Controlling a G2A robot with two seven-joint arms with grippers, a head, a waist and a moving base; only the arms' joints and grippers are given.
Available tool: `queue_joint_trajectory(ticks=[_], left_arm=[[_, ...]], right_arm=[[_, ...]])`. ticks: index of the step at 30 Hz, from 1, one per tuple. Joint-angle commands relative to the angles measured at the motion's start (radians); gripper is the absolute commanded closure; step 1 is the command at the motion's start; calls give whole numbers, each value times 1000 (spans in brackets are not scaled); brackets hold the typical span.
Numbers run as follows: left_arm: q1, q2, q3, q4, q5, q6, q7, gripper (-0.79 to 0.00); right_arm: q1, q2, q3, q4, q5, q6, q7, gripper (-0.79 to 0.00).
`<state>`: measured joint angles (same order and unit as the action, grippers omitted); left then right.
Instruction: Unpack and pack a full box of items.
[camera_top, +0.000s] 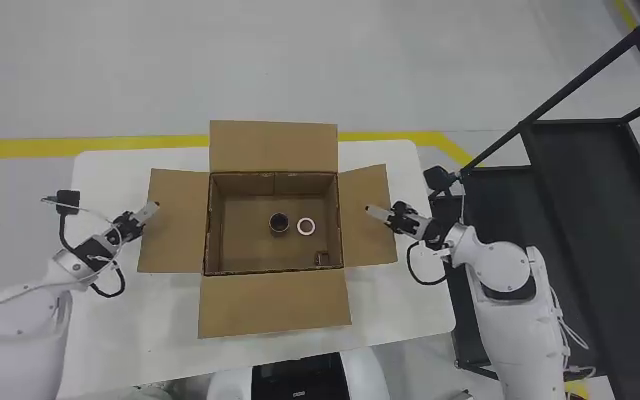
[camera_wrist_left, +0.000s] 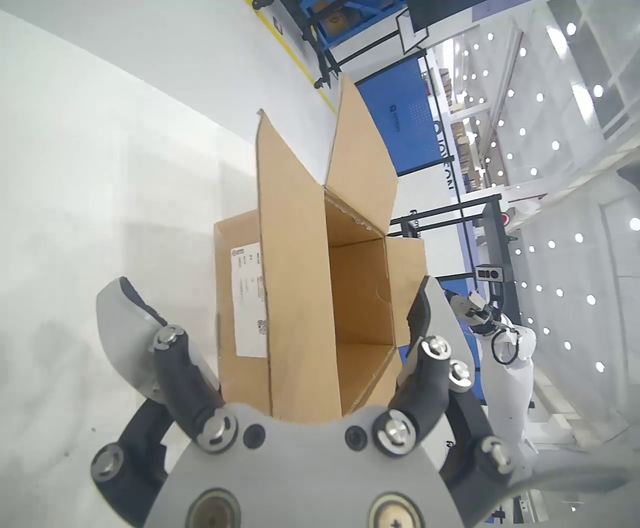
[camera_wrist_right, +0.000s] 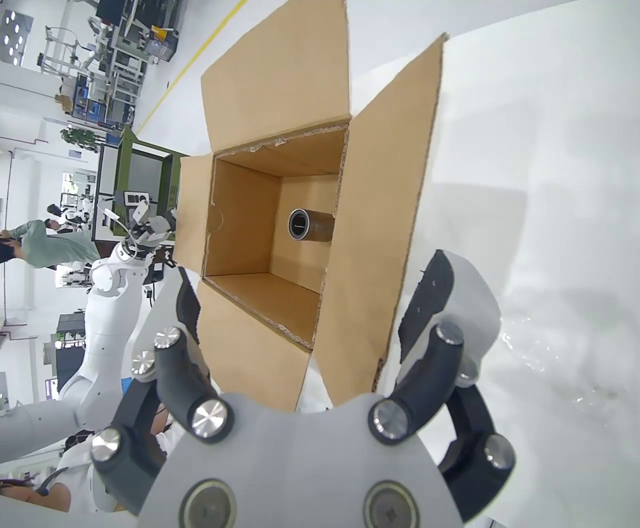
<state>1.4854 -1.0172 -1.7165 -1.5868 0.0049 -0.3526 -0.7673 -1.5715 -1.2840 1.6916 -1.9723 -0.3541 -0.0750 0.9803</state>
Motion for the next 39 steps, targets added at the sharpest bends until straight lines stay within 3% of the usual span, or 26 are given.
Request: queue_joint_trajectory(ticks=[1,7,16,26,39], left_arm=[[-13,-1,13,-21,0,-32,9,-785],[-38,-1,9,-102,-68,-53,25,-785],[-143,1,115,-158,-214,-7,-145,-785],[-286,-20,336,6,-201,-31,-199,-785],[-408,-27,477,143,-109,-51,-370,-785]], right_arm=[[4,3,-10,-9,3,-1,7,-785],[24,9,-62,-38,11,-7,23,-785],[94,12,-208,2,17,-9,33,-785],[191,8,-392,124,12,-11,39,-785],[241,16,-452,196,-13,10,25,-785]])
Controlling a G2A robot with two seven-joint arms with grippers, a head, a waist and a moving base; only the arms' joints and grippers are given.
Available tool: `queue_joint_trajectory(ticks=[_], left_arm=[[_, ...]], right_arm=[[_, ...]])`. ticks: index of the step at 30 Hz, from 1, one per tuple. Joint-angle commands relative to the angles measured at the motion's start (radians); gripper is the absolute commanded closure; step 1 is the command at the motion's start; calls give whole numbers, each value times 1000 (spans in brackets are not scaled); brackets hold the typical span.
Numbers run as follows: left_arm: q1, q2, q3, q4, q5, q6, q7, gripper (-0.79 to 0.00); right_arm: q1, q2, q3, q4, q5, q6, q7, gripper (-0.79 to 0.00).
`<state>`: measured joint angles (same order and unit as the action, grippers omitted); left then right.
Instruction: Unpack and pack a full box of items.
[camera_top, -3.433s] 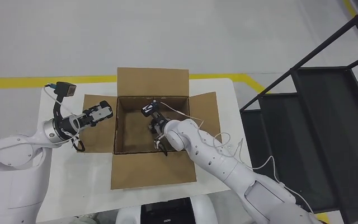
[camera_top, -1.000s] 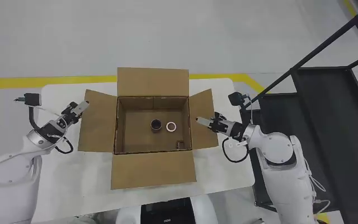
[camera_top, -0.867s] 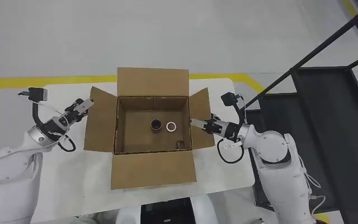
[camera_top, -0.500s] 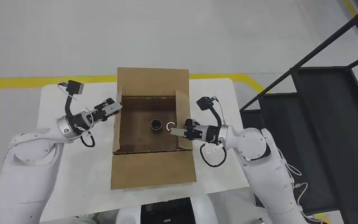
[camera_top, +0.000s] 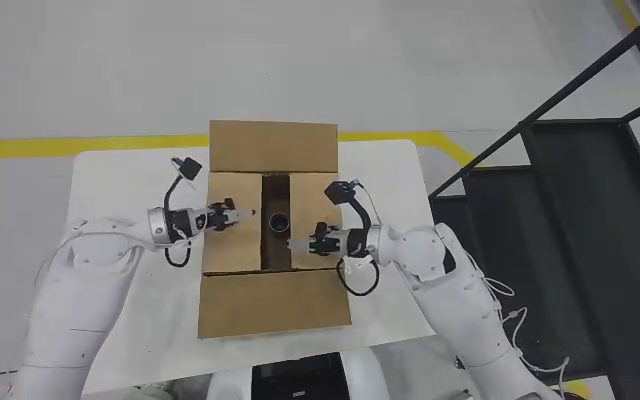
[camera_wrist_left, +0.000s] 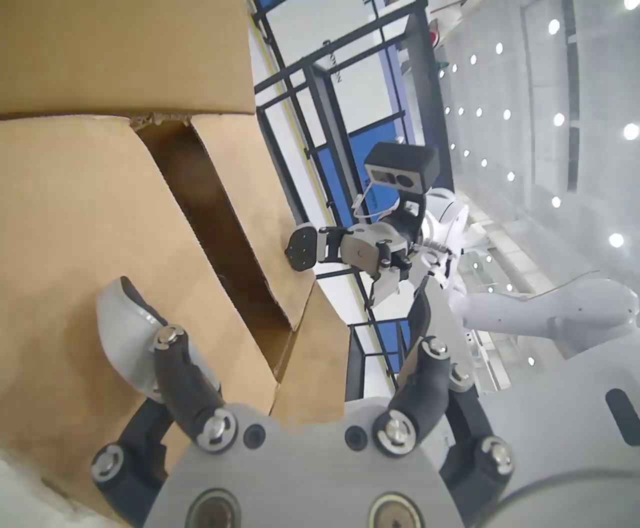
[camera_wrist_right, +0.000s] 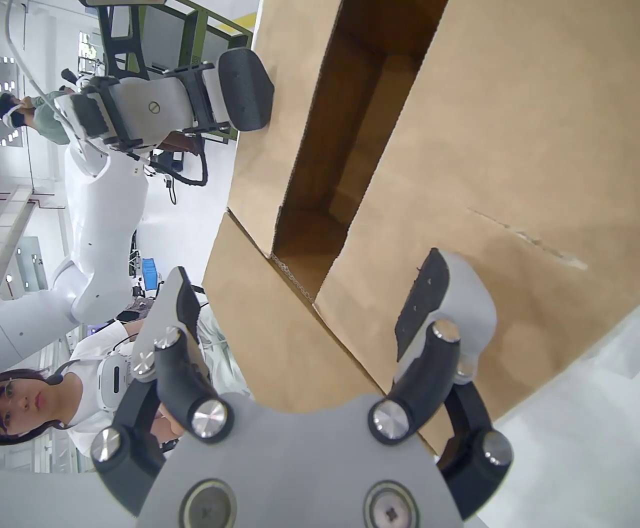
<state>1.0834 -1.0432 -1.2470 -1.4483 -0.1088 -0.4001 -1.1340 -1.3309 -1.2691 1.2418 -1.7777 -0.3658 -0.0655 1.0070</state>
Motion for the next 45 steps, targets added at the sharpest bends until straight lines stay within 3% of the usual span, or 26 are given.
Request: queue_joint_trajectory(ticks=[1,8,14,20,24,32,45], left_arm=[[-10,-2,13,10,-1,-6,0,-785],[-7,1,-24,-28,-72,-37,70,-785],[28,14,-107,-97,-128,-37,124,-785],[73,30,-193,-145,-132,-26,125,-785],[103,40,-244,-166,-125,-21,124,-785],[149,53,-305,-208,-102,-8,137,-785],[182,63,-329,-234,-95,1,154,-785]], right_arm=[[0,2,-5,3,-1,1,-3,-785],[1,9,-4,-12,10,3,-15,-785],[-38,30,107,-92,72,-21,16,-785],[-146,61,257,-182,82,-17,128,-785],[-222,77,294,-209,60,5,214,-785],[-312,87,215,-189,79,6,269,-785],[-288,93,111,-186,232,-24,264,-785]])
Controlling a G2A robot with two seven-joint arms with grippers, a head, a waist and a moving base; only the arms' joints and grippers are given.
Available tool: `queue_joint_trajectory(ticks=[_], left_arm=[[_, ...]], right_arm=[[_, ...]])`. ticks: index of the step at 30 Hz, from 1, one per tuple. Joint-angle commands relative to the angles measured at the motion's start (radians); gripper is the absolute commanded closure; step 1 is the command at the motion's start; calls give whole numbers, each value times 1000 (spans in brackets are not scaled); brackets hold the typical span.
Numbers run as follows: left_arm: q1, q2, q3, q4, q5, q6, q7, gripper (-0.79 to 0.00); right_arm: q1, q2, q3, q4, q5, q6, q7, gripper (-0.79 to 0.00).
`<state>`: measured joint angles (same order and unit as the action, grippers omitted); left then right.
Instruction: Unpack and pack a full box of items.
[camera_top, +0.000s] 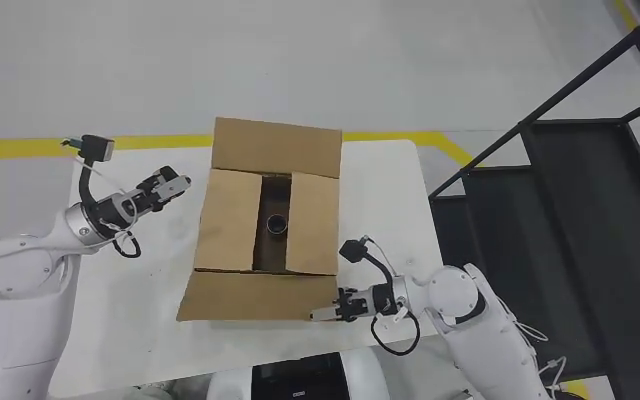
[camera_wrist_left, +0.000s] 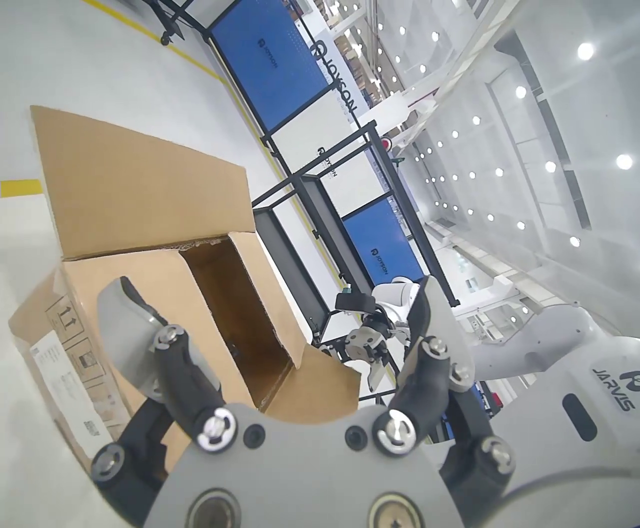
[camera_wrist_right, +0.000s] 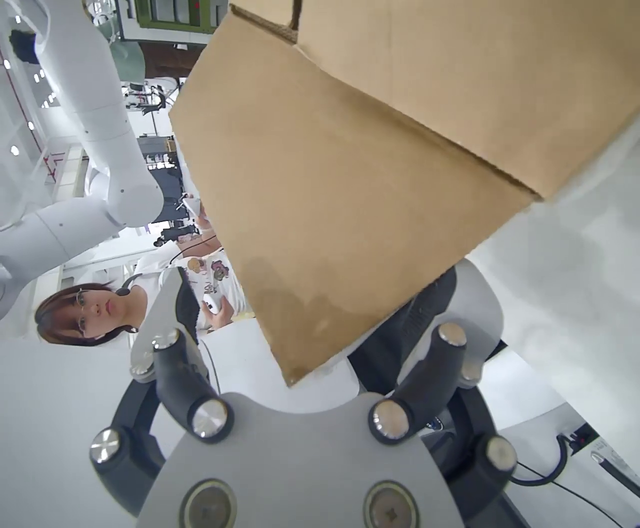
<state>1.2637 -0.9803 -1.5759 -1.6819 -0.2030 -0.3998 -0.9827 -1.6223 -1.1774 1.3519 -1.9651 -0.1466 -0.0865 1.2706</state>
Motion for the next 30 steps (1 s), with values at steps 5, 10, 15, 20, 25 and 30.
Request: queue_joint_trajectory(ticks=[5,10,15,20,25,30], left_arm=[[7,2,3,-4,-1,2,13,-785],[9,3,18,-6,-5,5,11,-785],[11,4,28,-8,-8,7,10,-785],[10,6,35,-8,-14,8,10,-785],[4,7,37,-5,-18,6,10,-785],[0,10,37,2,-16,7,9,-785]], right_arm=[[33,6,2,11,47,-7,-20,-785],[85,6,-10,45,73,-2,-90,-785],[144,4,-32,96,97,9,-159,-785],[203,1,-66,141,90,16,-217,-785],[247,0,-88,135,102,-10,-241,-785],[255,4,-78,114,82,-41,-289,-785]])
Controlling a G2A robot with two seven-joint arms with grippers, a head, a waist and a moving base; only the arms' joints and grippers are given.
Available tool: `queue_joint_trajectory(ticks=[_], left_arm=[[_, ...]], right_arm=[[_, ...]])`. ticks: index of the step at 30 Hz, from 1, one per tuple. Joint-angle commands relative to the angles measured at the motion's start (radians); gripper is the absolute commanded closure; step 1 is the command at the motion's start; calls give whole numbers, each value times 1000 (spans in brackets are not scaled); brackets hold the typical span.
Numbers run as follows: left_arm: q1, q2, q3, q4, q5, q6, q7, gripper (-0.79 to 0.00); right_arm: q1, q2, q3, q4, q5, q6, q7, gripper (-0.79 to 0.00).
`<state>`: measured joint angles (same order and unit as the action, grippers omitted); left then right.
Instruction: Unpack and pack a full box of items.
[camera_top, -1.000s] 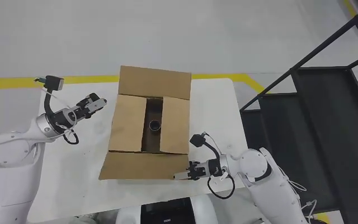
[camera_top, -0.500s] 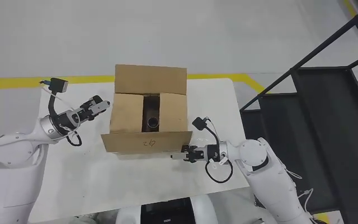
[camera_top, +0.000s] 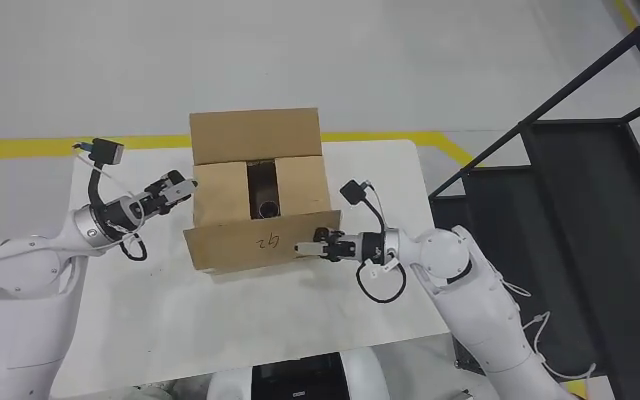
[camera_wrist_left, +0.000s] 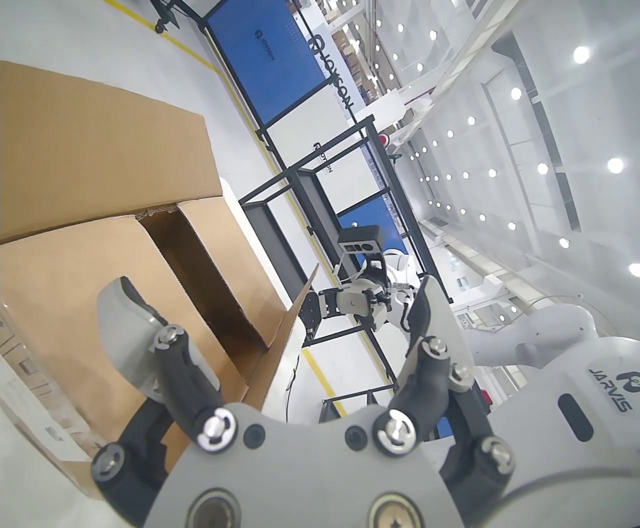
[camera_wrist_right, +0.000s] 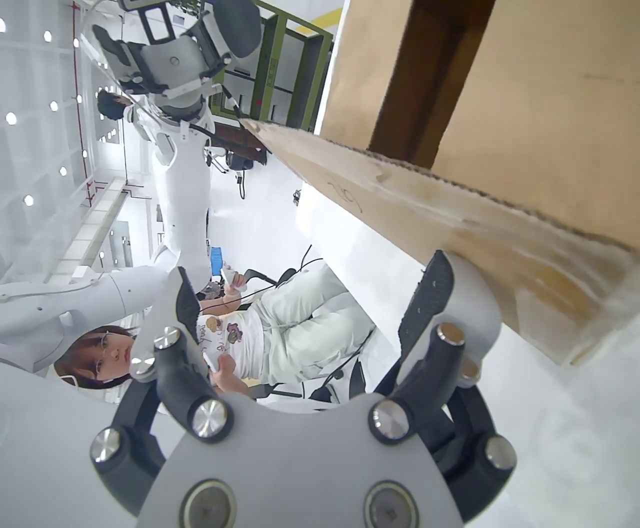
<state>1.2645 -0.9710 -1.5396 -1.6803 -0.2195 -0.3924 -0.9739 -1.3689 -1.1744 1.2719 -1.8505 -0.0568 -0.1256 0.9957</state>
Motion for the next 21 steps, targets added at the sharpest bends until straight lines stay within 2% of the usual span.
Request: queue_joint_trajectory(ticks=[1,10,16,21], left_arm=[[-1,1,1,0,-2,-1,1,-785],[0,4,-9,-32,-26,-20,12,-785],[3,2,72,-14,-39,-11,-77,-785],[-13,-7,117,50,-57,-67,-24,-785]], right_arm=[[4,1,1,0,-17,-1,-25,-785],[88,-7,-73,118,-125,42,-131,-785],[123,-14,-119,179,-135,60,-155,-785],[133,-14,-130,182,-138,59,-155,-785]])
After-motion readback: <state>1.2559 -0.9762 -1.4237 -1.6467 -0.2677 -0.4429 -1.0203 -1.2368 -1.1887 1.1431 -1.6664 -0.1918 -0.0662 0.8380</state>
